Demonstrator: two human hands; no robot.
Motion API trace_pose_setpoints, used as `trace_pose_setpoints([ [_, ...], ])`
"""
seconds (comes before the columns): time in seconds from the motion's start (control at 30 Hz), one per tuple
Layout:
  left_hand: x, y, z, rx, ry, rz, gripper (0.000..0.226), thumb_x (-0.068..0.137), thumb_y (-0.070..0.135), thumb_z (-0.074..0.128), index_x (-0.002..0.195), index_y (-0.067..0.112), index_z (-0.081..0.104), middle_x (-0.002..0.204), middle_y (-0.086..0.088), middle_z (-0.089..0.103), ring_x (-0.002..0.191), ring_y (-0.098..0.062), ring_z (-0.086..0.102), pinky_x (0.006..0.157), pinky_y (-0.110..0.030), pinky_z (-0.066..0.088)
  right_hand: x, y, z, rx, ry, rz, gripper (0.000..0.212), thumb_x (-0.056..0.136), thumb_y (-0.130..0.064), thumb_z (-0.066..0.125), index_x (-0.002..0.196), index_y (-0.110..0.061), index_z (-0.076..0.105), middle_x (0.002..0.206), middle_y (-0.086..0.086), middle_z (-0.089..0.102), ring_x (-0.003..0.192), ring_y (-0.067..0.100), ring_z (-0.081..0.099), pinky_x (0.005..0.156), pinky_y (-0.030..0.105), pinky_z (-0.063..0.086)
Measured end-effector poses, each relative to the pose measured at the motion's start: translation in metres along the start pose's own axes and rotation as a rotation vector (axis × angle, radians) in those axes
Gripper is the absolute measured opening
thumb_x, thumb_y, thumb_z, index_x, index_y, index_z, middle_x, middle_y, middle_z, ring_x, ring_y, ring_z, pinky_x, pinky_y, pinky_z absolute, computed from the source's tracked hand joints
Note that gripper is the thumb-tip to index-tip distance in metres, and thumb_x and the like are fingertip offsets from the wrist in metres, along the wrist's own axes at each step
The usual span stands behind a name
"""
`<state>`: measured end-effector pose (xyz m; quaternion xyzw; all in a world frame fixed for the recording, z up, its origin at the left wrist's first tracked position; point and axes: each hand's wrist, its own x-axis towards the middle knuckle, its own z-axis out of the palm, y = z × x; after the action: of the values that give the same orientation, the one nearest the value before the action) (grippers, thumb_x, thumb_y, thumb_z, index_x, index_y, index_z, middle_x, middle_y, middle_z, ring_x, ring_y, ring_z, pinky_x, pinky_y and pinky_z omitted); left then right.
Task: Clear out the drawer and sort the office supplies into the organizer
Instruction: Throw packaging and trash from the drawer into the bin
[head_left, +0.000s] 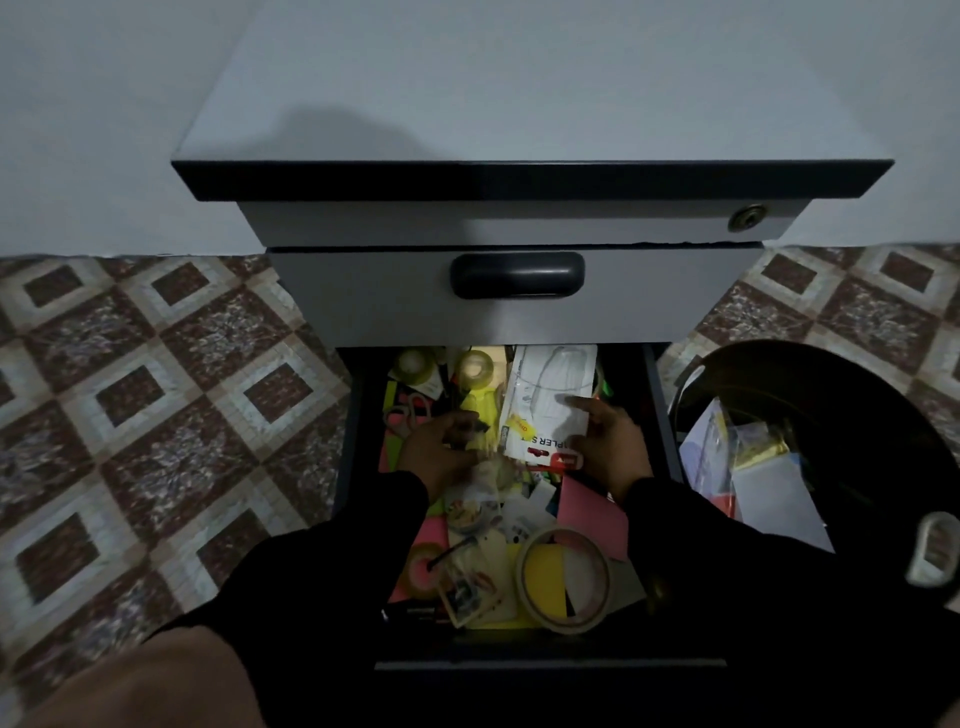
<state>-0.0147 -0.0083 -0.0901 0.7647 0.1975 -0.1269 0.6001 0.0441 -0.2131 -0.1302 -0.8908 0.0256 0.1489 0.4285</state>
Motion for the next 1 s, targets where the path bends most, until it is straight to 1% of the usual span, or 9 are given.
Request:
trace_pose_setpoints([
  [0.07, 0.0, 0.002, 0.0, -0.011, 0.007, 0.006, 0.047, 0.079, -0.006, 0.066, 0.123, 0.004, 0.055, 0.112, -0.013, 0.059, 0.101, -0.02, 0.052, 0.086, -0.036, 0.05, -0.015, -0.025, -0.009, 0.045, 0.069, 0.014, 0.043, 0.076, -0.006, 0.07, 0.108, -0.034, 0.064, 0.12, 0.011, 0.047, 0.109, 0.029, 0.051, 0.096, 0.033, 0.045],
  [0.13, -0.002, 0.005, 0.001, -0.036, 0.007, -0.003, 0.048, 0.08, -0.008, 0.065, 0.124, 0.003, 0.054, 0.107, -0.011, 0.056, 0.098, -0.021, 0.052, 0.076, -0.033, 0.052, -0.018, -0.027, -0.013, 0.019, 0.087, 0.015, 0.039, 0.077, 0.002, 0.069, 0.112, -0.014, 0.061, 0.116, 0.009, 0.037, 0.098, 0.021, 0.047, 0.082, 0.013, 0.038],
  [0.17, -0.004, 0.006, 0.001, -0.057, -0.001, -0.014, 0.047, 0.08, -0.008, 0.064, 0.125, 0.004, 0.053, 0.107, -0.011, 0.054, 0.094, -0.022, 0.054, 0.067, -0.029, 0.054, -0.021, -0.028, -0.015, -0.008, 0.078, 0.018, 0.039, 0.077, 0.005, 0.067, 0.112, -0.011, 0.059, 0.115, 0.009, 0.034, 0.094, 0.02, 0.046, 0.077, 0.012, 0.036],
  [0.27, -0.014, 0.008, -0.001, -0.116, -0.029, -0.038, 0.043, 0.082, -0.008, 0.063, 0.123, 0.002, 0.053, 0.106, -0.011, 0.053, 0.077, -0.023, 0.057, 0.049, -0.02, 0.052, -0.029, -0.031, -0.02, -0.096, 0.043, 0.013, 0.045, 0.076, 0.015, 0.053, 0.114, -0.01, 0.057, 0.12, 0.016, 0.037, 0.095, 0.032, 0.051, 0.077, 0.021, 0.041],
  [0.47, -0.042, 0.025, -0.001, -0.112, -0.037, -0.005, 0.034, 0.083, -0.009, 0.061, 0.112, 0.005, 0.054, 0.091, -0.004, 0.054, 0.069, -0.023, 0.056, 0.046, -0.017, 0.048, -0.055, -0.046, -0.043, -0.171, -0.026, -0.022, 0.046, 0.075, 0.012, 0.054, 0.113, -0.014, 0.058, 0.123, 0.018, 0.04, 0.104, 0.035, 0.05, 0.08, 0.022, 0.041],
  [0.67, -0.076, 0.046, 0.009, -0.071, -0.078, 0.013, 0.038, 0.081, -0.008, 0.061, 0.112, 0.011, 0.054, 0.103, -0.011, 0.05, 0.066, -0.025, 0.058, 0.047, -0.025, 0.048, -0.087, -0.058, -0.084, -0.242, -0.144, -0.05, 0.046, 0.079, 0.01, 0.056, 0.118, -0.014, 0.055, 0.128, 0.016, 0.039, 0.114, 0.032, 0.042, 0.068, 0.014, 0.036],
  [0.8, -0.1, 0.06, 0.022, -0.046, -0.144, 0.063, 0.035, 0.084, -0.003, 0.063, 0.112, 0.015, 0.054, 0.104, -0.011, 0.05, 0.064, -0.024, 0.059, 0.046, -0.027, 0.051, -0.106, -0.057, -0.11, -0.248, -0.173, -0.062, 0.045, 0.075, 0.008, 0.06, 0.102, -0.028, 0.055, 0.122, 0.016, 0.043, 0.097, 0.03, 0.052, 0.057, 0.012, 0.041],
  [0.93, -0.117, 0.072, 0.042, 0.031, -0.182, 0.077, 0.037, 0.083, 0.003, 0.066, 0.115, 0.018, 0.056, 0.117, -0.013, 0.053, 0.063, -0.024, 0.06, 0.049, -0.028, 0.054, -0.126, -0.053, -0.14, -0.218, -0.146, -0.082, 0.047, 0.073, 0.009, 0.059, 0.096, -0.031, 0.054, 0.119, 0.014, 0.046, 0.099, 0.03, 0.055, 0.078, 0.036, 0.054],
  [1.0, -0.121, 0.08, 0.055, 0.069, -0.224, 0.083, 0.035, 0.084, 0.002, 0.065, 0.113, 0.02, 0.055, 0.114, -0.012, 0.054, 0.062, -0.023, 0.06, 0.048, -0.028, 0.053, -0.132, -0.047, -0.156, -0.246, -0.123, -0.071, 0.046, 0.074, 0.01, 0.058, 0.104, -0.025, 0.058, 0.115, 0.011, 0.042, 0.097, 0.023, 0.051, 0.075, 0.028, 0.054],
])
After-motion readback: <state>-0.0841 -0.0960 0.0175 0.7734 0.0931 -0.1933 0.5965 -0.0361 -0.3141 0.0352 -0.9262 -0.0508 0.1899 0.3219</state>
